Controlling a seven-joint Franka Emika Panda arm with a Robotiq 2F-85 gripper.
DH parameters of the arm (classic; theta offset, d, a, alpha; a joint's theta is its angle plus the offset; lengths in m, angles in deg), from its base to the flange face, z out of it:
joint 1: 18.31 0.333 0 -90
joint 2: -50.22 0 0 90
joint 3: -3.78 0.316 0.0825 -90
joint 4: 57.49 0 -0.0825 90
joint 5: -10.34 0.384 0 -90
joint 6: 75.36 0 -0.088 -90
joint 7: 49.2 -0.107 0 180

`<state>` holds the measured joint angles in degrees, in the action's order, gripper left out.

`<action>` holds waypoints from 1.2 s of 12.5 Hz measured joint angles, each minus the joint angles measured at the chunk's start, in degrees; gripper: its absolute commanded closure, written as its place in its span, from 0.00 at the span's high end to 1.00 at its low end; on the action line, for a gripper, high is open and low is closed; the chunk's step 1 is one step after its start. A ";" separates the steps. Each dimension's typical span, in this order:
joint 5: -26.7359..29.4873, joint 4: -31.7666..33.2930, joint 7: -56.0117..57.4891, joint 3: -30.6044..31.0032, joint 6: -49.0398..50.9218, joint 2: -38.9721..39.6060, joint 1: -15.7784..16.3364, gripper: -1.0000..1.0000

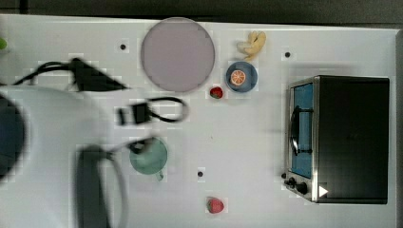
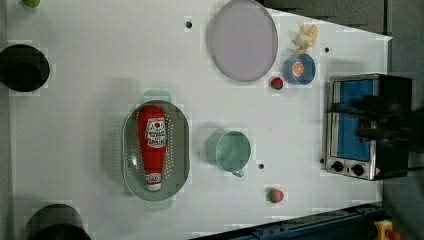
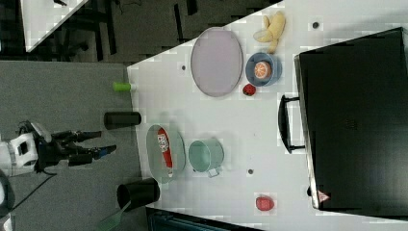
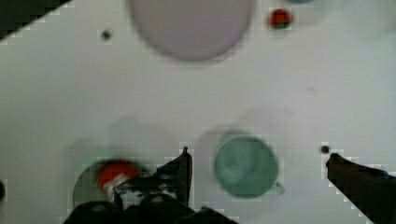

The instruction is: Pick ketchup from strainer and place it on the table

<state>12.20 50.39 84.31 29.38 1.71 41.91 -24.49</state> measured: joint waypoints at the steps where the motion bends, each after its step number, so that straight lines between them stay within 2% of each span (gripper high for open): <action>1: 0.02 0.11 0.00 3.16 -1.08 2.35 0.43 1.00; 3: -0.35 0.67 0.00 9.40 -3.28 7.37 0.93 1.00; 7: -0.33 3.41 0.00 18.04 -9.48 14.95 2.52 1.00; 9: -1.57 6.27 -0.02 19.61 -16.47 16.68 3.62 1.00; 13: -9.39 14.55 -0.03 20.70 -33.12 20.23 4.42 1.00; 15: -12.60 16.34 -0.03 20.62 -38.35 24.75 4.31 1.00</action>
<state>-0.40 66.72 84.28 50.00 -36.64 66.66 -20.19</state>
